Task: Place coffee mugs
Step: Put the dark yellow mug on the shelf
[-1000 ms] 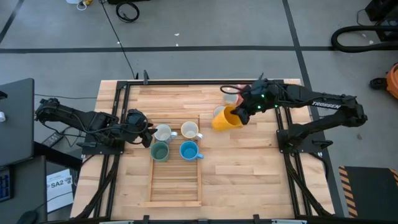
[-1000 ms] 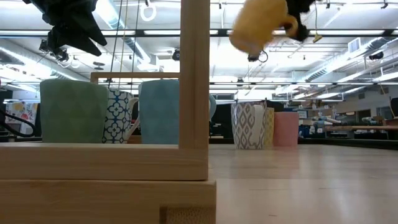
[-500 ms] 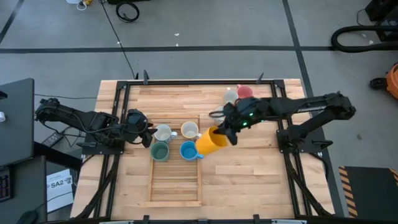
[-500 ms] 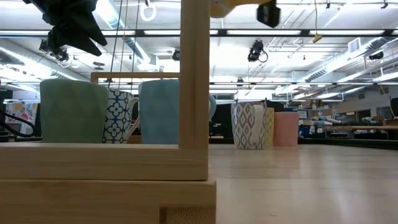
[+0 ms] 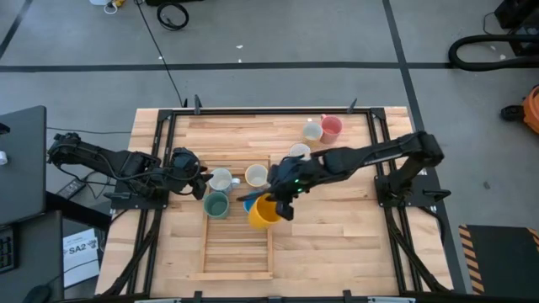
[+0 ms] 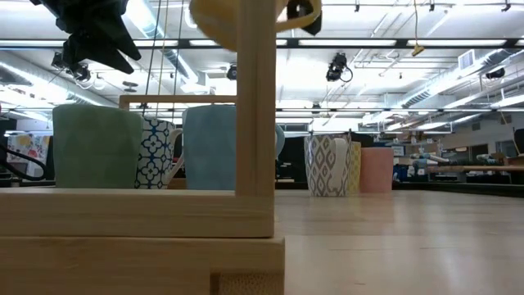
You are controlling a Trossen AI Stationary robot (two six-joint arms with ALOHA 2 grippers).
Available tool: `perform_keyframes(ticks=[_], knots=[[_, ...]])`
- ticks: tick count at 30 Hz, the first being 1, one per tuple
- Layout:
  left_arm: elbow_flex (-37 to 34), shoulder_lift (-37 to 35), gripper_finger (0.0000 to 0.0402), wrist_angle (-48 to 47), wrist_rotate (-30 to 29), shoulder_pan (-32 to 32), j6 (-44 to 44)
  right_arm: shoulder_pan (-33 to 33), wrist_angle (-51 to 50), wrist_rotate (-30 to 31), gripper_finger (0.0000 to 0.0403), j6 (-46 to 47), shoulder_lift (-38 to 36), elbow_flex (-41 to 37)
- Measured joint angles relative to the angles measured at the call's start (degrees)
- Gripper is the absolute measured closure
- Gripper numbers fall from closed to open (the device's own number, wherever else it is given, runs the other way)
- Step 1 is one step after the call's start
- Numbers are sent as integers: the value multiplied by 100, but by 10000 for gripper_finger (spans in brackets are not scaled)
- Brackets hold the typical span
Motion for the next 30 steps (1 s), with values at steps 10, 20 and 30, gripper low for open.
perform_keyframes(ticks=[10, 20, 30], knots=[[0, 0, 219, -4, 0, 0, 0, 110, 96, 47, 371, -5, 739, 136], [0, 0, 219, 1, -1, 0, -1, 362, 311, 158, 371, -120, 1334, 138], [0, 0, 219, 34, 0, -1, -1, 521, 419, 868, 371, -450, 1452, 138]])
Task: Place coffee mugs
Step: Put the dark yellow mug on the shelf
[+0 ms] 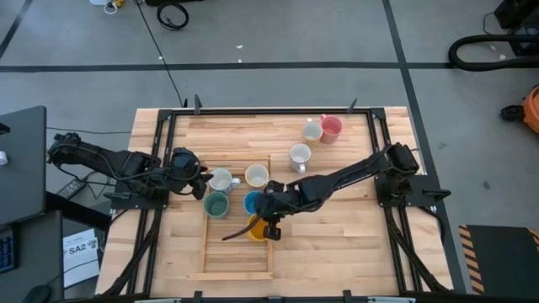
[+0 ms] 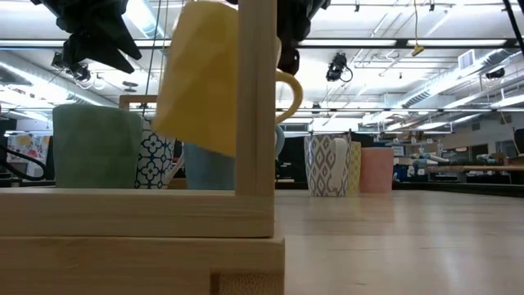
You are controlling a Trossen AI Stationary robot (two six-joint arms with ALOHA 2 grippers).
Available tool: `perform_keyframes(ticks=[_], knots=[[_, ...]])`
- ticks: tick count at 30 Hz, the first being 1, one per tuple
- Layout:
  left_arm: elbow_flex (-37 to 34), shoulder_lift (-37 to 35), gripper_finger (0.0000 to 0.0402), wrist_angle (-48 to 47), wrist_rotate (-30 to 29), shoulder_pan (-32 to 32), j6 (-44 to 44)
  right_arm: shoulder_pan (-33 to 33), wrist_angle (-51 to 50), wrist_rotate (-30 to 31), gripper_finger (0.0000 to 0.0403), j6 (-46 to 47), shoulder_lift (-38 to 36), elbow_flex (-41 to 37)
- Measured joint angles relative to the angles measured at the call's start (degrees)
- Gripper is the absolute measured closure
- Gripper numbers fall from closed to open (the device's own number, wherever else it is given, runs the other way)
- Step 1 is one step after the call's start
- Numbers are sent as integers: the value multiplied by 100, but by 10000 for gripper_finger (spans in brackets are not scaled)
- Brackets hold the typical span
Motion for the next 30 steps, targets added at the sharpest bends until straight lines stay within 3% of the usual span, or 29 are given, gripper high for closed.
perform_keyframes(ticks=[30], knots=[[-2, 0, 219, 4, -2, -1, 2, 5, 62, -64, 352, 44, 500, -2]])
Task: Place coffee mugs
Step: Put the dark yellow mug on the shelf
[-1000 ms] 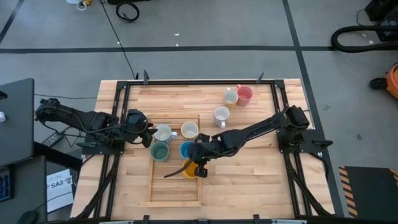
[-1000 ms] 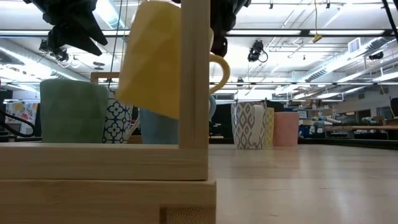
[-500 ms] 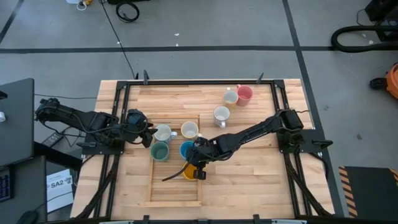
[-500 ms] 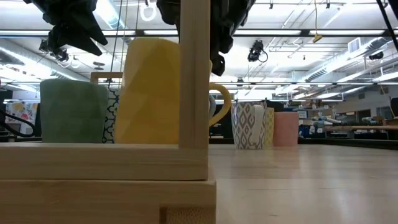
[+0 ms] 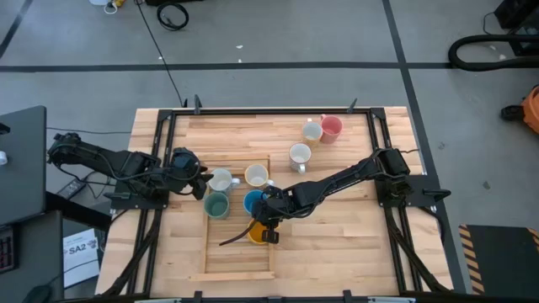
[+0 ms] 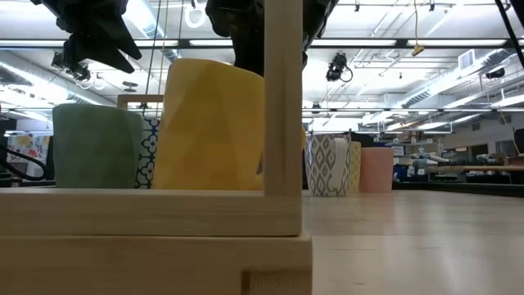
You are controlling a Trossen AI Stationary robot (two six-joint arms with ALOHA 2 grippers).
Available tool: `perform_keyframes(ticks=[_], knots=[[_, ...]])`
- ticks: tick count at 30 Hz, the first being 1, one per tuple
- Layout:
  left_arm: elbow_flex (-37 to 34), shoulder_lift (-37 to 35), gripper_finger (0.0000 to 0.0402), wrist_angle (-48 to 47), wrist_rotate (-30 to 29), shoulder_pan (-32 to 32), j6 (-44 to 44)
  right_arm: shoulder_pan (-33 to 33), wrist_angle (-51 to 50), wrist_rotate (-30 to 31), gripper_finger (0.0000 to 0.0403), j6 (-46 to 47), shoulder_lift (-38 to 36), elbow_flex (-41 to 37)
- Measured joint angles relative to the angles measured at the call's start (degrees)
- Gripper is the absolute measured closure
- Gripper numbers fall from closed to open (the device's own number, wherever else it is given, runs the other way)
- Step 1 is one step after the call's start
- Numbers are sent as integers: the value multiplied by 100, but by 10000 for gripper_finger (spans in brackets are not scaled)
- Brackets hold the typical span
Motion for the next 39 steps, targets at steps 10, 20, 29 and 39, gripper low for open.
perform_keyframes(ticks=[10, 20, 29, 39], knots=[[0, 0, 219, 0, 1, 0, 0, -4, -1, -2, 349, -1, 0, 0], [0, 0, 219, 0, 0, 0, 0, -9, -2, -4, 348, -2, 0, 0], [0, 0, 219, 0, 1, 0, 0, -9, -2, -6, 330, 41, -2, 0], [0, 0, 219, -1, 0, 0, 0, -10, -2, -4, 274, 44, -4, 0]])
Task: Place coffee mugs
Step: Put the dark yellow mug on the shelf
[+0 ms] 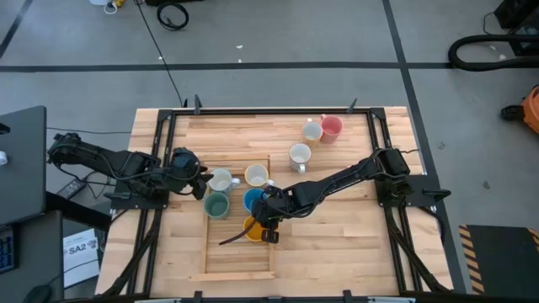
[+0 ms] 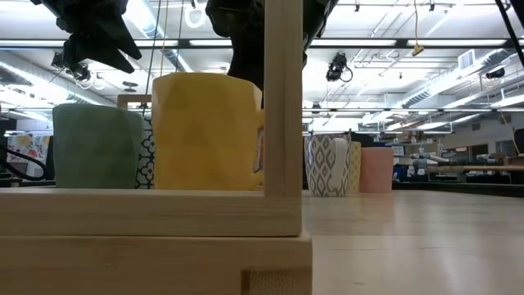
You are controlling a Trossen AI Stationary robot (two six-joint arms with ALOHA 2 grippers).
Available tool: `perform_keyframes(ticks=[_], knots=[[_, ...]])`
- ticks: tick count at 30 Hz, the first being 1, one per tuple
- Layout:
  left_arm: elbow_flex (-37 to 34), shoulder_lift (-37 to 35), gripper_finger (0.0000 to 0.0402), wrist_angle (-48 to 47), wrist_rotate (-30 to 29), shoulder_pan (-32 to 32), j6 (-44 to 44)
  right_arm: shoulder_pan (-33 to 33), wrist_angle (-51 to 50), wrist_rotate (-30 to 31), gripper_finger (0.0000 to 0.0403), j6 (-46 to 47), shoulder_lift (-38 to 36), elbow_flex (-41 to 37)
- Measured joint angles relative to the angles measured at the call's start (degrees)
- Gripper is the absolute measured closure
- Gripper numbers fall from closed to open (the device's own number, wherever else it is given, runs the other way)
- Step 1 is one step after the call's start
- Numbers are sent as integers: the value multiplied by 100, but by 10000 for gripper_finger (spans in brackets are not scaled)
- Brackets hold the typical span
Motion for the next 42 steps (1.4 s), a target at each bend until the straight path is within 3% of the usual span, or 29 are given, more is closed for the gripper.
perform_keyframes(ticks=[14, 22, 38, 42], knots=[[0, 0, 219, 3, 0, 2, 163, -1, -1, -8, 268, 14, -3, 0], [0, 0, 219, 7, 0, 0, 201, -53, -42, -576, 269, -30, -33, 96], [0, 2, 219, 16, 0, 1, 198, -268, -260, -623, 270, -46, -52, 417], [0, 2, 219, 16, 2, 0, 197, -337, -334, -898, 270, -46, -172, 417]])
